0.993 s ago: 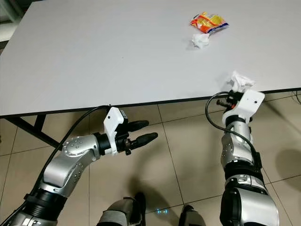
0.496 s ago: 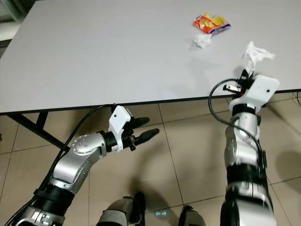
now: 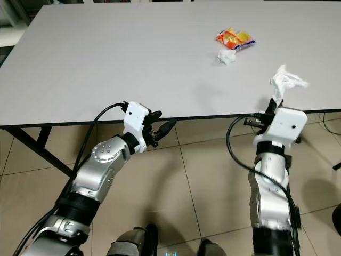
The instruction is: Picking trash to rubbish bin
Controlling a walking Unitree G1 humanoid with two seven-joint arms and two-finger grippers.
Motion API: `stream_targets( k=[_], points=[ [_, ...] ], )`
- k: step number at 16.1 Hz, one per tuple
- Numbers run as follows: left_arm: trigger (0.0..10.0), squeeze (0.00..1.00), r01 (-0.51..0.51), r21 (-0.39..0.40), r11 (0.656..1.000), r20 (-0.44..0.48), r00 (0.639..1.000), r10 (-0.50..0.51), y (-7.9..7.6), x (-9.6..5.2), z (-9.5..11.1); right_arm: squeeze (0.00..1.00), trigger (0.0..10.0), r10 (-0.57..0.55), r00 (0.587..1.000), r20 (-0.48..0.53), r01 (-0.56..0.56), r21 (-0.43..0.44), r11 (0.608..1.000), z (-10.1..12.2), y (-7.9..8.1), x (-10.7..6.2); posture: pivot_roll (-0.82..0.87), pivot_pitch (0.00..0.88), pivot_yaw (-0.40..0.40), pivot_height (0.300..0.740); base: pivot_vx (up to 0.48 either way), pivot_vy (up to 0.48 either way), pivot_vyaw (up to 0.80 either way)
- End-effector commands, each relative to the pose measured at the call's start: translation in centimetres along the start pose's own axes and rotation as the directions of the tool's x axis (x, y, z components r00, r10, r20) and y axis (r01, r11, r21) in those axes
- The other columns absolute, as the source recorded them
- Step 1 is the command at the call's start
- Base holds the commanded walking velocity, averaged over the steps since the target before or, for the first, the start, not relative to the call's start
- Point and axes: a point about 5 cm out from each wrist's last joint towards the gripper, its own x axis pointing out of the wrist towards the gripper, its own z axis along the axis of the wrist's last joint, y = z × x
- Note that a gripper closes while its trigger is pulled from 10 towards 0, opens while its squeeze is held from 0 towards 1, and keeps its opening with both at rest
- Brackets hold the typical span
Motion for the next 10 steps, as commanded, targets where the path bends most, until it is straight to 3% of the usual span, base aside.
stream_targets(
  k=[1, 4, 6, 10],
  points=[
    [10.0, 0.00, -0.008, -0.005, 1.000, 0.026, 1.000, 0.008, 0.0, 0.3, 0.3, 0.00, 10.0, -0.018, 1.000, 0.020, 0.019, -0.038, 0.999, 1.0, -0.1, -0.4, 0.18, 0.115, 0.007, 0.740, 0.000, 0.000, 0.00],
    [10.0, 0.00, 0.010, -0.018, 1.000, 0.045, 0.999, -0.009, -0.2, 0.7, 0.6, 0.00, 10.0, -0.070, 0.997, 0.024, 0.072, -0.087, 0.994, 2.0, -0.7, -1.8, 0.16, 0.120, 0.014, 0.740, 0.000, 0.000, 0.00],
    [10.0, 0.00, 0.023, -0.019, 1.000, 0.048, 0.999, -0.022, -0.4, 1.0, 0.5, 0.00, 10.0, -0.105, 0.994, 0.007, 0.105, -0.127, 0.986, 2.4, -1.6, -2.9, 0.14, 0.117, 0.016, 0.740, 0.300, 0.000, 0.00],
    [10.0, 0.00, 0.057, -0.031, 0.998, 0.042, 0.998, -0.056, -1.0, 1.5, 0.2, 0.00, 10.0, -0.115, 0.993, -0.031, 0.109, -0.148, 0.983, 2.3, -1.5, -3.7, 0.12, 0.114, 0.015, 0.740, 0.372, 0.000, 0.00]
  ],
)
